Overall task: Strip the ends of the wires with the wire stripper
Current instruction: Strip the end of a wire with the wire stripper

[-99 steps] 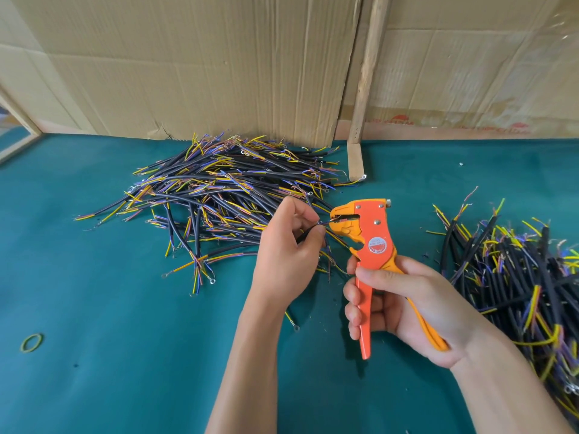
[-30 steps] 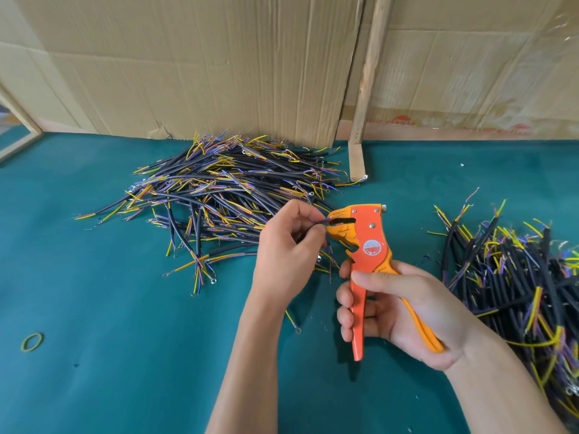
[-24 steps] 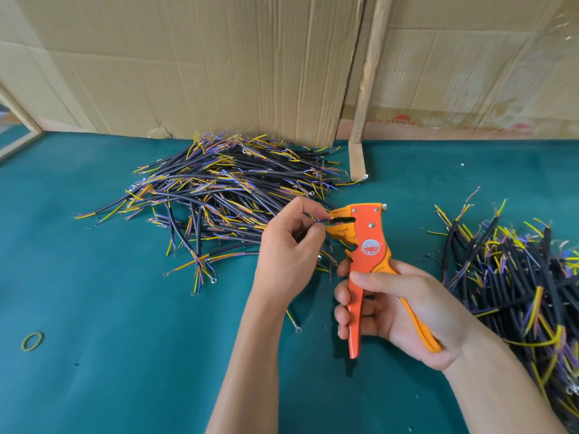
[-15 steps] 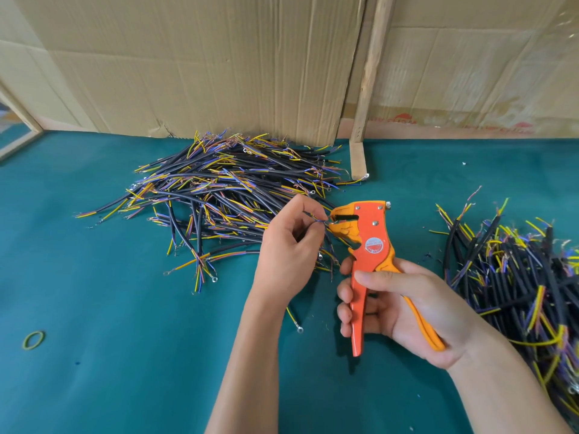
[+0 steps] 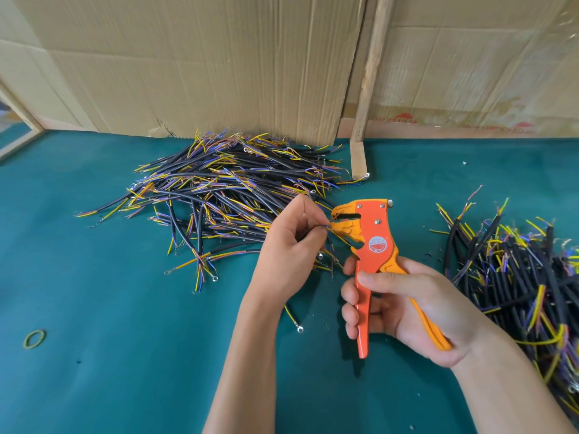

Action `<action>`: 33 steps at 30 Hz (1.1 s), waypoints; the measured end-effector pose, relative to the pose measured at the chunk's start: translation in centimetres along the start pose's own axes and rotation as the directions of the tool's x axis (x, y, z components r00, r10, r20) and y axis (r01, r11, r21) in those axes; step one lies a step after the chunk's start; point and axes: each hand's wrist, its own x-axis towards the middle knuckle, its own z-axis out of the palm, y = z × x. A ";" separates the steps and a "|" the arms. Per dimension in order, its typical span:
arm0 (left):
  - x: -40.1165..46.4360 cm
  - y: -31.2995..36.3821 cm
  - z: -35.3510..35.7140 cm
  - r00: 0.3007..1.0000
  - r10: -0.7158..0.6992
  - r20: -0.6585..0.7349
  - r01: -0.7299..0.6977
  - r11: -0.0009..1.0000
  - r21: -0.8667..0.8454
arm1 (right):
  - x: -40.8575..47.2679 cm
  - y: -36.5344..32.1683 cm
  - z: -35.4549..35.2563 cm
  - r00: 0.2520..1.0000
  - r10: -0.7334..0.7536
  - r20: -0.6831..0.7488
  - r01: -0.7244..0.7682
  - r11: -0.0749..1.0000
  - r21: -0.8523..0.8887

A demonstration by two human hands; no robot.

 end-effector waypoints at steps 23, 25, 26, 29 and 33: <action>-0.2 0.2 -0.4 0.996 -0.057 0.073 0.059 0.998 -0.030 | -0.6 -0.4 -0.6 0.999 0.019 0.029 -0.017 0.998 -0.067; -0.2 0.1 -0.3 0.997 -0.046 0.065 0.047 0.999 -0.019 | -0.7 -0.5 -0.7 0.999 0.024 0.027 -0.022 0.997 -0.071; -0.2 0.1 -0.3 0.997 -0.042 0.060 0.042 0.999 -0.013 | -0.7 -0.5 -0.7 0.999 0.026 0.024 -0.025 0.997 -0.073; -0.2 0.1 -0.3 0.998 -0.032 0.052 0.032 0.999 -0.006 | -0.7 -0.5 -0.7 0.999 0.035 0.018 -0.033 0.996 -0.079; -0.2 0.1 -0.3 0.999 -0.019 0.042 0.020 0.999 -0.027 | -0.7 -0.4 -0.7 0.999 0.041 0.011 -0.040 0.996 -0.085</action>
